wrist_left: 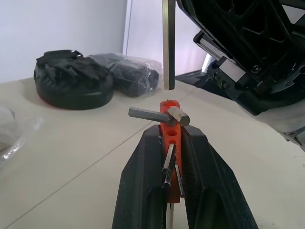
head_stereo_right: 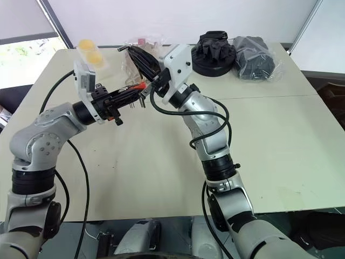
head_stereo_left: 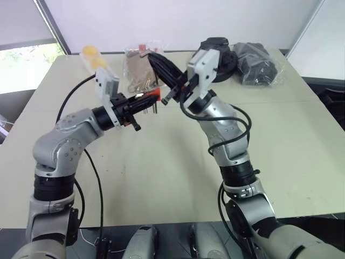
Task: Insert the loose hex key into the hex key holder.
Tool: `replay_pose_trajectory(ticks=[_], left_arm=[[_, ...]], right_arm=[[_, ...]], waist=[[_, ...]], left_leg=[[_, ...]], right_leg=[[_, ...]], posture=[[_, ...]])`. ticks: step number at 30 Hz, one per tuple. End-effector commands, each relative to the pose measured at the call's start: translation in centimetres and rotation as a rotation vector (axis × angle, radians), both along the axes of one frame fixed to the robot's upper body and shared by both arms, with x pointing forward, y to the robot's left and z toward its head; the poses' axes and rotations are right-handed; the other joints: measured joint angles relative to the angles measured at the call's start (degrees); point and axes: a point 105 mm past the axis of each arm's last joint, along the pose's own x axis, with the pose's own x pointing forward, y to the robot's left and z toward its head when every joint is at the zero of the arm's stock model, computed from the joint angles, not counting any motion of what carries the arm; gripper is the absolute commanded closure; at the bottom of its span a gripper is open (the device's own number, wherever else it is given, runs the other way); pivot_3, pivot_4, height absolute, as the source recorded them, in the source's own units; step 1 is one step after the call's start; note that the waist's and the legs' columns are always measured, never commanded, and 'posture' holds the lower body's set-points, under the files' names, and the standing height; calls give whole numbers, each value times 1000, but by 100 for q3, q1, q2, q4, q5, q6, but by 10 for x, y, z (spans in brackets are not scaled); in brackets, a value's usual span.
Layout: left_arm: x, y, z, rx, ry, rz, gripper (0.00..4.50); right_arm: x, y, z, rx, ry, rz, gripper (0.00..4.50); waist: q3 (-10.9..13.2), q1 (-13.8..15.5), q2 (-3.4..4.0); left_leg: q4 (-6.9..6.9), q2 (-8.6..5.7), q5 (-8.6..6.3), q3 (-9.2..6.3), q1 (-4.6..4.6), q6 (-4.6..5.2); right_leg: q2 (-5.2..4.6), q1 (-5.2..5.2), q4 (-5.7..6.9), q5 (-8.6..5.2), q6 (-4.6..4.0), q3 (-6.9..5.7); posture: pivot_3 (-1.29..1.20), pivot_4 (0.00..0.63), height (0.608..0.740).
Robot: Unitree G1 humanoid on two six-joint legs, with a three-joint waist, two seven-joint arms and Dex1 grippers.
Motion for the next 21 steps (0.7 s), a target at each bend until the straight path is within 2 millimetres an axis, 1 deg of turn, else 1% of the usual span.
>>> replay_pose_trajectory(ticks=[1, 21], left_arm=[[-4, 2, 16, -14, -79, 11, 4500], [-5, 2, 17, -21, -81, 14, 4500]], right_arm=[[-9, 1, 10, 20, -56, 12, 4422], [-13, 7, 6, 6, -51, 31, 4422]], waist=[[0, -1, 0], [0, -1, 0]], left_leg=[[0, 0, 0, 0, 0, 0], [3, 0, 0, 0, 0, 0]], right_leg=[[0, 0, 0, 0, 0, 0], [0, -1, 7, 0, 0, 0]], posture=[[0, 150, 740], [0, 150, 740]])
